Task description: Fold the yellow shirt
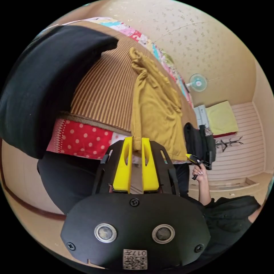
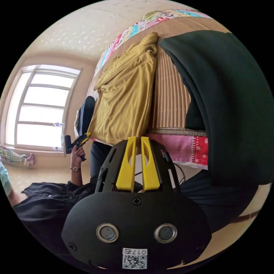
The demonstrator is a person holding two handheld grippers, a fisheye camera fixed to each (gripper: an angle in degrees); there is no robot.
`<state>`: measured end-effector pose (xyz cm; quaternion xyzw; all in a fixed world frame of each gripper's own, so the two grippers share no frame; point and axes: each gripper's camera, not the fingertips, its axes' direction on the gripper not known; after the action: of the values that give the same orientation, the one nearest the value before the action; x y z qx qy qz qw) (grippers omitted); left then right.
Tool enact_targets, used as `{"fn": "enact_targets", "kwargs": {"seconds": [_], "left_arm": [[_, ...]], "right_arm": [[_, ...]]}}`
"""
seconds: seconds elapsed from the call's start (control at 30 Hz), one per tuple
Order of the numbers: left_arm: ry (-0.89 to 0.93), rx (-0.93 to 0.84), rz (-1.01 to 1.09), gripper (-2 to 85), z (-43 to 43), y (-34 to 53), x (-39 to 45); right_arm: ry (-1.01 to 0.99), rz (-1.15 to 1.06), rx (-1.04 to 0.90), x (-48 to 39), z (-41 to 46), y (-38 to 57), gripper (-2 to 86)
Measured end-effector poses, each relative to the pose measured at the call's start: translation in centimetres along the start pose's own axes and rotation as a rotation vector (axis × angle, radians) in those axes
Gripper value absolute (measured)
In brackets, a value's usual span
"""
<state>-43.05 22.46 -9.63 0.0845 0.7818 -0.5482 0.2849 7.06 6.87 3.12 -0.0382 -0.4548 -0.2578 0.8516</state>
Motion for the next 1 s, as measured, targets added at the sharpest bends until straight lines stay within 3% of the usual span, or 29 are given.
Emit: {"fn": "enact_targets", "kwargs": {"seconds": [0.1, 0.17, 0.27, 0.4, 0.47, 0.6, 0.8, 1.0], "left_arm": [[0.103, 0.031, 0.122, 5.2, -5.2, 1.7, 4.1], [0.061, -0.093, 0.173, 5.2, -5.8, 2.4, 5.2], [-0.095, -0.329, 0.062, 5.1, -1.3, 3.2, 0.9], [-0.144, -0.33, -0.009, 3.4, -0.3, 4.6, -2.7], [-0.165, -0.291, 0.005, 7.3, -1.0, 4.5, -2.7], [-0.084, -0.277, 0.093, 11.0, -0.3, 2.8, -1.6], [-0.119, -0.497, 0.148, 14.8, 6.4, -0.7, -2.5], [-0.07, -0.568, 0.141, 10.9, 10.0, -3.4, -4.7]], "right_arm": [[-0.028, -0.131, 0.133, -2.6, -4.5, 0.3, 3.9], [0.05, -0.218, 0.182, -3.0, -6.8, 0.8, 3.6], [0.168, -0.091, -0.068, 0.5, -4.1, -0.8, 3.4], [0.302, -0.09, -0.128, 0.3, -1.4, -0.7, 3.6], [0.352, -0.085, -0.11, -0.5, -1.7, -1.0, 3.9], [0.291, -0.076, -0.072, -0.9, -3.1, -2.1, 6.0], [0.257, -0.065, -0.114, -1.0, -3.7, -3.8, 8.9], [0.215, -0.004, -0.119, -0.1, -4.5, -3.9, 9.7]]}}
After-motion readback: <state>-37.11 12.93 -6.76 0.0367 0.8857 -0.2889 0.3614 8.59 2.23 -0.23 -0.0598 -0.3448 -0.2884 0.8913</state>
